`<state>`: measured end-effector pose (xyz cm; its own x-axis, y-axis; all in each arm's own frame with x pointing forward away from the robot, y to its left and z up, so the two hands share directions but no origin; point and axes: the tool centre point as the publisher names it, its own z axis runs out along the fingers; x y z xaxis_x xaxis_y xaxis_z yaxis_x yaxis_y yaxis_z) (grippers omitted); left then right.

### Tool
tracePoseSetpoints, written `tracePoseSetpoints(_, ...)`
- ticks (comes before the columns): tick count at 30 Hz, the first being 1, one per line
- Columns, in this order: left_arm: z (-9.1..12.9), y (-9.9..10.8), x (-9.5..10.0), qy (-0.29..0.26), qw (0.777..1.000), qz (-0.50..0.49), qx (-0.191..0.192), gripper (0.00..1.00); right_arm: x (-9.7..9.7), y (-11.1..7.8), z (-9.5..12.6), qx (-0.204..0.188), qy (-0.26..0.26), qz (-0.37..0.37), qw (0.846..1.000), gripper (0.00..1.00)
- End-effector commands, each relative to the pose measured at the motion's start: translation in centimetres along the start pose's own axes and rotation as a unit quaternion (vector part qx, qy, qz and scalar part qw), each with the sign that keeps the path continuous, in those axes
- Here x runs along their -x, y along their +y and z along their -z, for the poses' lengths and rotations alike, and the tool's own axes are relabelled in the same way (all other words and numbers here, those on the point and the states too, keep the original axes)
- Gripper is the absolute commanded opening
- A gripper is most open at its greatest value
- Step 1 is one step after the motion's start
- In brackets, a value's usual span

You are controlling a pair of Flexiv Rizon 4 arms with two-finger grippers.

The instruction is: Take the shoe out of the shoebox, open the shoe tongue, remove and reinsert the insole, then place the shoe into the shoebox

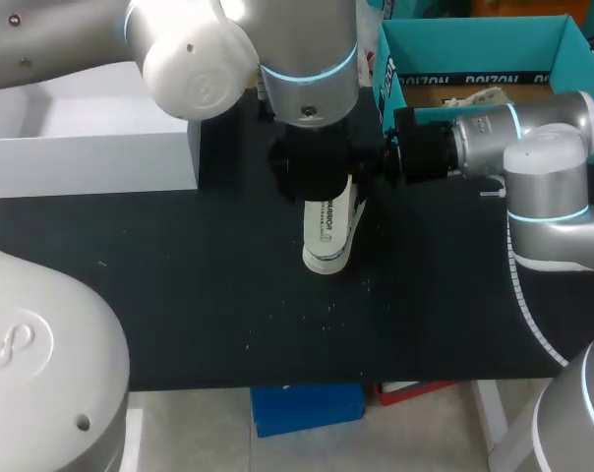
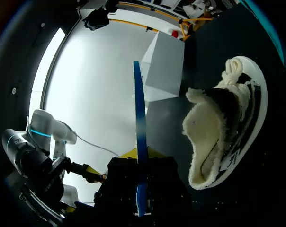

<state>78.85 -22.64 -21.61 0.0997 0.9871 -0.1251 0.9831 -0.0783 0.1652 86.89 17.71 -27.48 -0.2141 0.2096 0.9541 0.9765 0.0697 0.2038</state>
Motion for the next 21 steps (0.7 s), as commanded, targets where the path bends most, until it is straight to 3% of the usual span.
tracePoseSetpoints(1,-0.2,1.7,0.0,0.003,1.0,-0.002,-0.005,1.0,0.0,0.0,-0.1,0.0,0.0,0.0,1.0,0.0)
tracePoseSetpoints(21,-0.3,12.4,-1.7,0.026,0.999,-0.003,0.028,1.0,0.0,0.0,-0.1,0.0,0.0,0.0,1.0,0.0)
